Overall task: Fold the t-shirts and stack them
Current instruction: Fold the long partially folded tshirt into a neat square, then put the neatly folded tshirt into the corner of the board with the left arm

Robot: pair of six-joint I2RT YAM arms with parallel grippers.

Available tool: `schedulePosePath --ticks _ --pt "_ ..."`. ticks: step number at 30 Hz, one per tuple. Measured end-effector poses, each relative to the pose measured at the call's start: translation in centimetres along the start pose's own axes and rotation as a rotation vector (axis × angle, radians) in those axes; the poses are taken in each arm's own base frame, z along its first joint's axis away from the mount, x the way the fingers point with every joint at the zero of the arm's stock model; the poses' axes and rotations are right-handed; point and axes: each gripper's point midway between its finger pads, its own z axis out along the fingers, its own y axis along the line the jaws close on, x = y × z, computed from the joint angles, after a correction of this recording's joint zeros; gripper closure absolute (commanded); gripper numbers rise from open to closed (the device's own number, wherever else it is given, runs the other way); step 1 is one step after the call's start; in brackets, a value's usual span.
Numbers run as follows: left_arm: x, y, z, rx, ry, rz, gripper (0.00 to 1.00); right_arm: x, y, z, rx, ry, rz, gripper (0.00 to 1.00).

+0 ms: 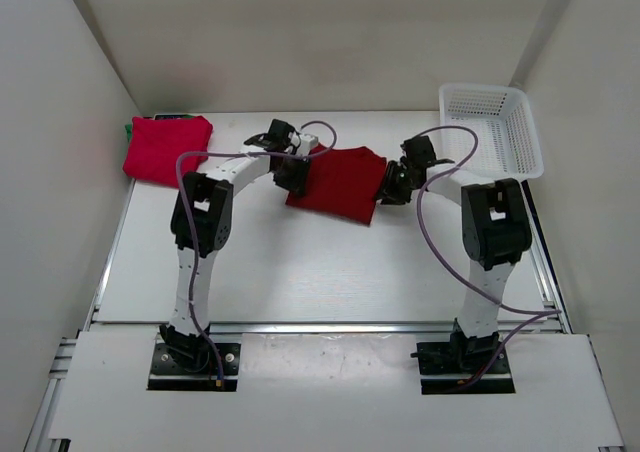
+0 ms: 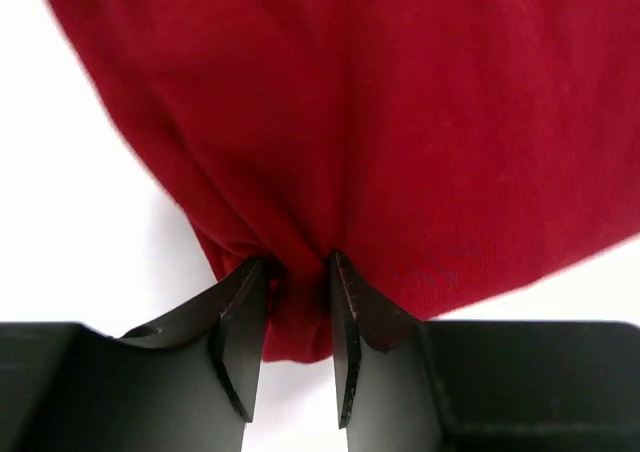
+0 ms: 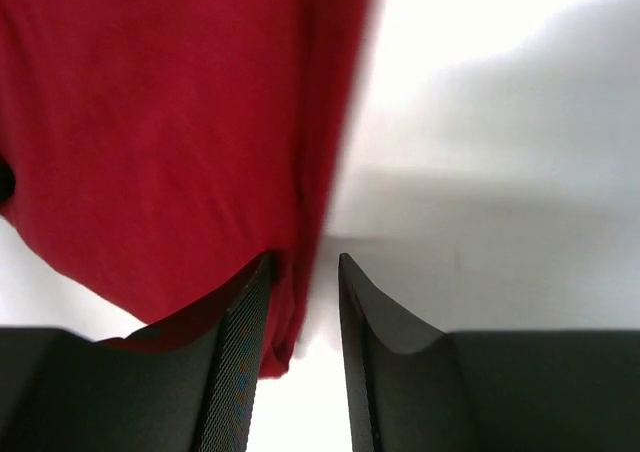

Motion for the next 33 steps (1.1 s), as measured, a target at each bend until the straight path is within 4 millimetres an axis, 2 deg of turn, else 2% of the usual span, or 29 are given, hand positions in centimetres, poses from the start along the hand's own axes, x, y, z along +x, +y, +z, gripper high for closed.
schedulePosePath --ticks 3,7,9,11,13,15,20,21,23,25,29,33 --pt "3.7 -1.5 -2.0 0.016 0.055 -0.052 0.56 2.9 -0.5 -1.5 0.001 0.037 0.005 0.6" --pt "7.9 -3.8 -4.7 0.031 0.117 -0.073 0.44 4.7 -0.4 -4.6 -0.013 0.02 -0.012 0.58" --pt "9.3 -4.6 -6.1 0.033 0.142 -0.08 0.36 5.2 0.1 -6.0 -0.028 -0.002 -0.034 0.58" --pt "9.7 -4.9 -7.2 0.031 0.153 -0.086 0.34 5.5 0.5 -7.0 -0.044 -0.019 -0.055 0.57" --pt "9.3 -4.3 -8.1 0.016 0.14 -0.094 0.25 6.2 0.9 -7.5 -0.056 -0.021 -0.08 0.55" --pt "7.9 -3.0 -9.1 -0.014 0.105 -0.103 0.2 7.0 1.3 -7.5 -0.063 -0.009 -0.104 0.53" --pt "1.0 0.0 -11.5 -0.095 -0.074 -0.082 0.22 8.3 1.9 -7.0 -0.095 0.027 -0.105 0.47" --pt "-0.5 0.3 -11.8 -0.106 -0.112 -0.073 0.22 8.2 1.8 -6.9 -0.1 0.027 -0.095 0.4" --pt "-2.6 0.9 -11.7 -0.122 -0.16 -0.06 0.22 8.0 1.5 -6.5 -0.101 0.028 -0.071 0.4" --pt "-3.4 1.4 -10.5 -0.132 -0.17 -0.056 0.25 8.0 1.2 -6.0 -0.107 0.039 -0.053 0.39" --pt "-2.7 2.6 -6.5 -0.145 -0.11 -0.063 0.33 8.5 0.5 -4.7 -0.102 0.072 -0.018 0.4" --pt "-0.7 3.8 -2.6 -0.162 -0.03 -0.067 0.44 9.2 0.3 -3.9 -0.111 0.11 0.009 0.43"
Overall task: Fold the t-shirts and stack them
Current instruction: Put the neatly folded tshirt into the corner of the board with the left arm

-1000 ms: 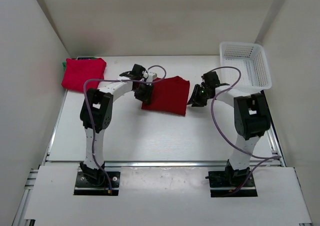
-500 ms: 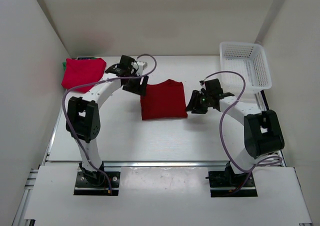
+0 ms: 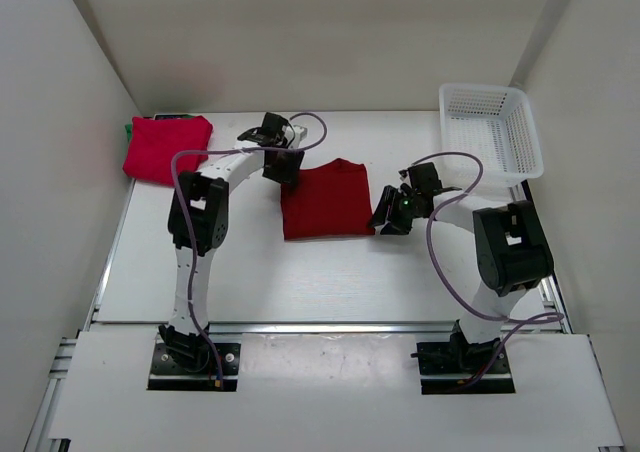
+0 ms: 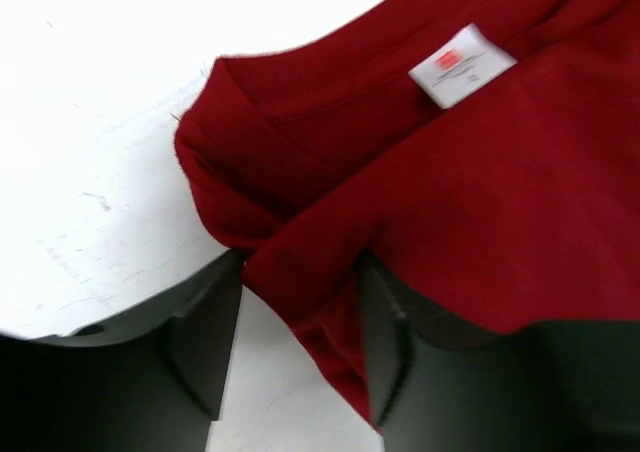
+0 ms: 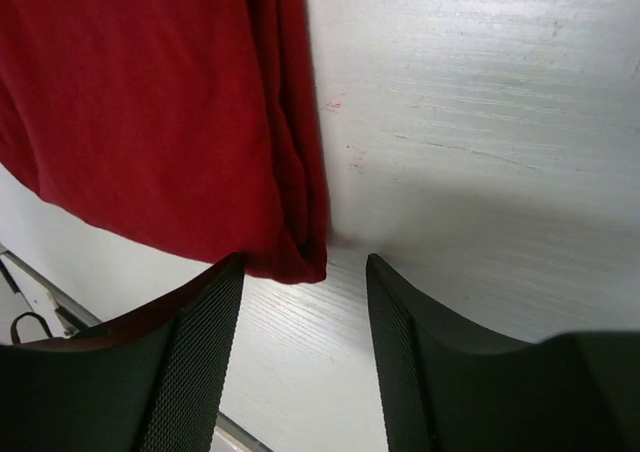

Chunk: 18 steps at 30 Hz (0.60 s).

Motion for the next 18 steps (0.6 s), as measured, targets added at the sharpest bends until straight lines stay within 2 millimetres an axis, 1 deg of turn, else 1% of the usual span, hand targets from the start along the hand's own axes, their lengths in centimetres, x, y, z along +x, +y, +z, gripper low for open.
schedulePosePath --ticks 1,3,4,6,7,9,10,12,14,15,16,17,18 --pt "0.5 0.2 0.5 -0.006 0.017 0.002 0.46 0.1 -0.1 0.1 0.0 0.007 0.006 0.44" --pt "1.0 0.5 1.1 -0.016 0.035 0.005 0.53 0.3 -0.1 0.3 -0.004 0.015 0.012 0.51" --pt "0.8 0.6 1.3 -0.018 0.035 0.008 0.59 0.4 -0.1 0.4 -0.007 0.021 0.017 0.59" --pt "0.1 0.7 1.2 -0.022 0.023 0.017 0.7 0.5 -0.1 0.6 -0.014 0.034 0.025 0.74" --pt "-0.4 0.8 1.0 -0.024 0.012 0.022 0.72 0.6 -0.1 0.8 -0.021 0.044 0.033 0.77" --pt "-1.6 0.8 0.5 -0.027 -0.017 0.031 0.75 0.9 -0.2 1.1 -0.031 0.062 0.059 0.89" --pt "-2.2 0.8 0.3 -0.027 -0.032 0.033 0.74 1.0 -0.3 1.2 -0.035 0.07 0.07 0.94" --pt "-3.1 0.8 0.0 -0.029 -0.055 0.034 0.76 0.9 -0.7 1.2 -0.032 0.072 0.087 0.99" --pt "-3.5 1.1 -0.1 -0.033 -0.069 0.031 0.74 0.7 -0.9 1.1 -0.032 0.068 0.092 1.0" --pt "-3.5 1.3 -0.1 -0.036 -0.071 0.027 0.7 0.6 -0.9 1.1 -0.034 0.066 0.092 1.0" --pt "-3.5 1.5 -0.1 -0.041 -0.071 0.021 0.64 0.6 -0.9 1.0 -0.034 0.066 0.093 1.0" --pt "-3.5 1.8 0.0 -0.047 -0.07 0.015 0.59 0.6 -1.0 1.0 -0.034 0.066 0.092 1.0" --pt "-3.4 2.1 0.1 -0.053 -0.07 0.008 0.5 0.6 -0.9 1.0 -0.037 0.067 0.09 1.0"
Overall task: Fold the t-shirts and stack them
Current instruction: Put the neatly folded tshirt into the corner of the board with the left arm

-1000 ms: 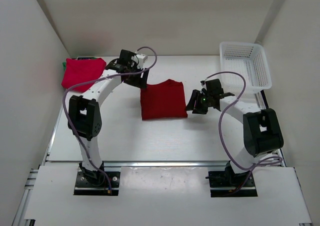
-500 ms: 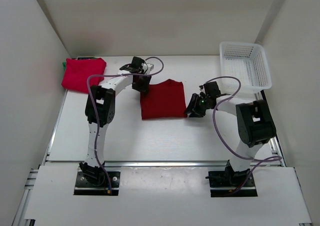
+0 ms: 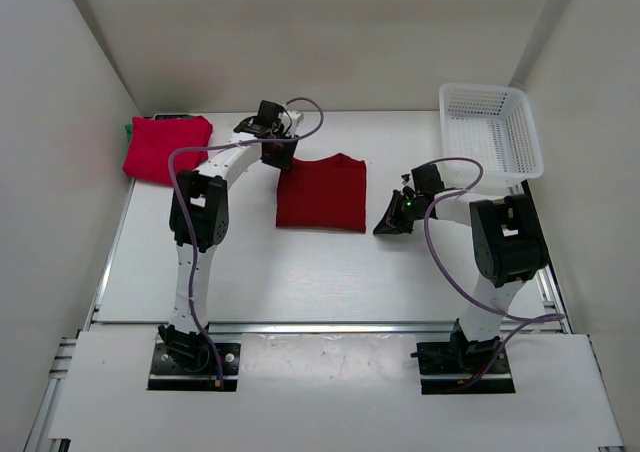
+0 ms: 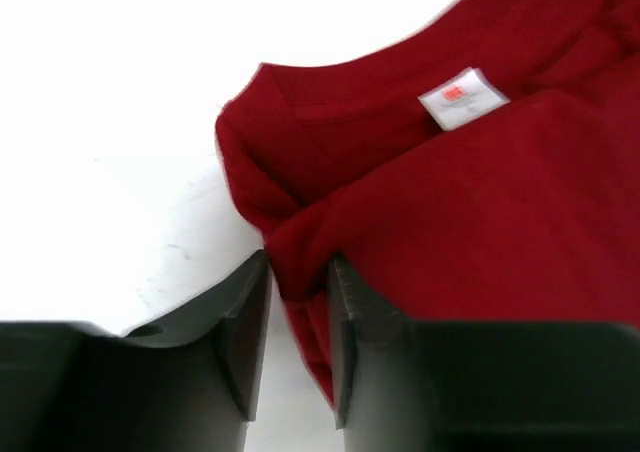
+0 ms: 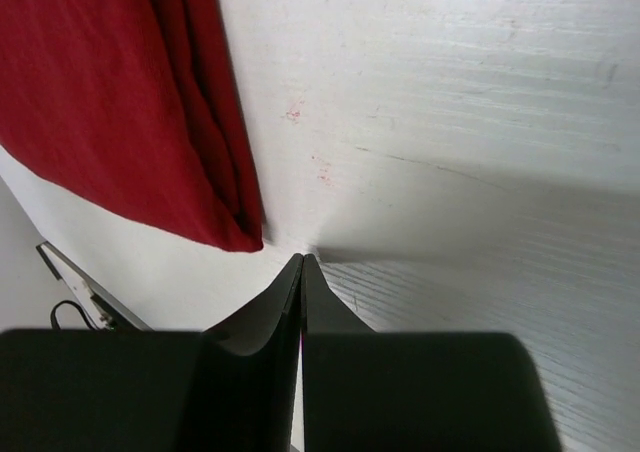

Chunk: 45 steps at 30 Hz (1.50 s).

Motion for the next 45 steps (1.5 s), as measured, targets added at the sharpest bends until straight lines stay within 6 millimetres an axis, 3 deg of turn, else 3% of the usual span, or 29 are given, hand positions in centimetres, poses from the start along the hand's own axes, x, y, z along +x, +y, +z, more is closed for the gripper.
schedulePosePath --ticks 4,9,10,15,22,28,31,39,45 --pt "0.4 1.3 0.9 -0.037 0.011 -0.008 0.25 0.2 0.1 0.0 -0.006 0.01 -0.012 0.99" --pt "0.8 2.5 1.6 -0.077 0.025 -0.013 0.13 0.3 0.4 0.0 -0.012 0.017 -0.041 0.99" --pt "0.6 2.6 1.5 -0.081 0.02 -0.012 0.01 0.3 0.5 0.0 -0.013 0.018 -0.044 0.99" --pt "0.4 2.6 -0.4 -0.06 -0.001 -0.027 0.01 0.3 0.7 -0.3 -0.024 0.018 -0.049 0.98" --pt "3.3 0.5 -4.9 0.094 0.018 -0.111 0.01 -0.7 1.3 -1.0 -0.004 -0.009 -0.074 0.87" --pt "6.8 -2.0 -3.7 0.219 0.115 -0.196 0.02 -8.1 4.3 -1.1 0.019 -0.122 -0.134 0.74" --pt "7.8 -2.9 -2.9 0.259 0.148 -0.229 0.02 -10.4 4.4 -0.6 0.042 -0.147 -0.134 0.73" --pt "8.3 -3.4 -2.3 0.272 0.171 -0.267 0.01 -10.8 1.9 2.6 0.215 -0.063 -0.107 0.75" --pt "7.8 -4.5 -1.9 0.332 0.168 -0.291 0.03 -9.7 2.0 3.2 0.238 -0.017 -0.112 0.75"
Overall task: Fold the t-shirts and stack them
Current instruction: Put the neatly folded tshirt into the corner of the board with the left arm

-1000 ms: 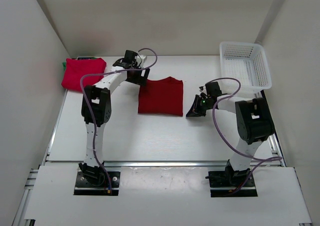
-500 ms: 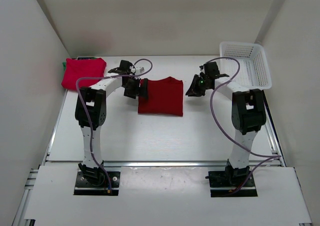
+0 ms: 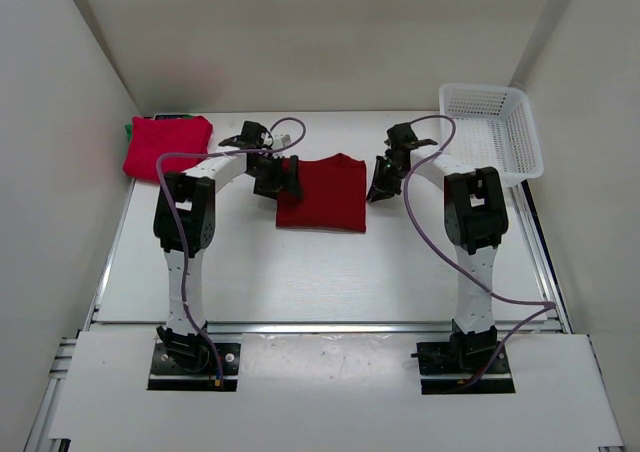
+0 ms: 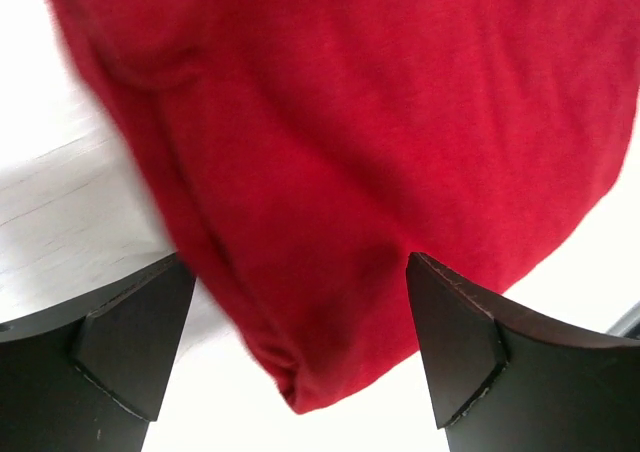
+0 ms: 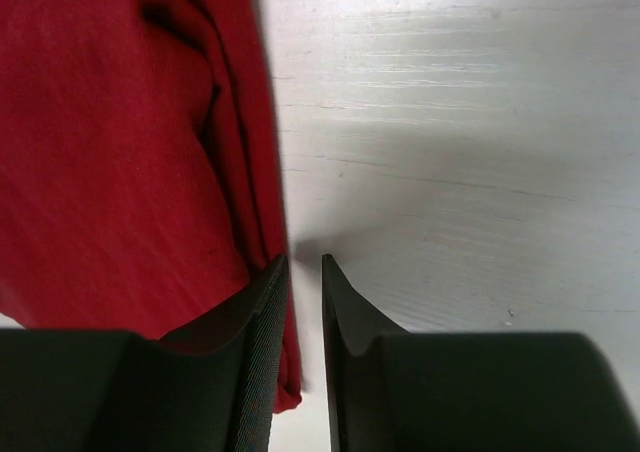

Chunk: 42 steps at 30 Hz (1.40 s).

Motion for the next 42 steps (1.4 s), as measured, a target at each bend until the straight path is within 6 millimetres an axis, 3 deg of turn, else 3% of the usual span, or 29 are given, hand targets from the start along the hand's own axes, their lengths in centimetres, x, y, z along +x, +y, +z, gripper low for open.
schedulePosePath --ticks 3,6,9,10,14,22,26,31,35,38,42 --pt "-0.1 -0.8 0.5 0.039 -0.006 -0.003 0.04 0.2 0.4 0.1 -0.013 0.011 -0.006 0.75" --pt "-0.2 -1.5 0.9 0.078 -0.012 -0.011 0.15 0.4 0.5 0.2 -0.018 0.018 -0.007 0.75" --pt "-0.1 -1.8 1.6 0.118 -0.006 -0.033 0.53 0.6 0.8 0.2 -0.033 0.026 -0.009 0.75" --pt "0.0 -1.8 2.1 0.131 0.001 -0.042 0.59 0.6 0.9 0.2 -0.037 0.027 -0.01 0.75" --pt "0.4 -2.4 3.2 0.216 0.035 -0.088 0.98 0.8 1.1 0.2 -0.046 0.034 -0.015 0.75" --pt "0.2 -1.8 2.8 0.202 0.049 -0.093 1.0 0.7 0.8 -0.1 -0.053 0.035 -0.022 0.74" --pt "-0.6 0.0 2.0 0.086 0.035 -0.041 1.0 0.4 -0.3 -2.1 -0.034 0.01 -0.014 0.73" --pt "-2.5 4.1 0.1 -0.126 0.002 0.045 1.0 -1.5 -0.4 -7.8 -0.029 -0.121 -0.048 0.72" --pt "-4.6 8.1 -2.7 -0.34 -0.02 0.134 1.0 -2.5 -0.2 -11.9 -0.035 -0.22 -0.069 0.72" --pt "-6.2 10.8 -5.0 -0.487 -0.04 0.189 1.0 -2.5 -0.4 -13.2 -0.027 -0.252 -0.081 0.72" --pt "-7.0 14.3 -8.0 -0.694 -0.035 0.26 1.0 -1.8 -1.4 -12.9 -0.001 -0.241 -0.075 0.72"
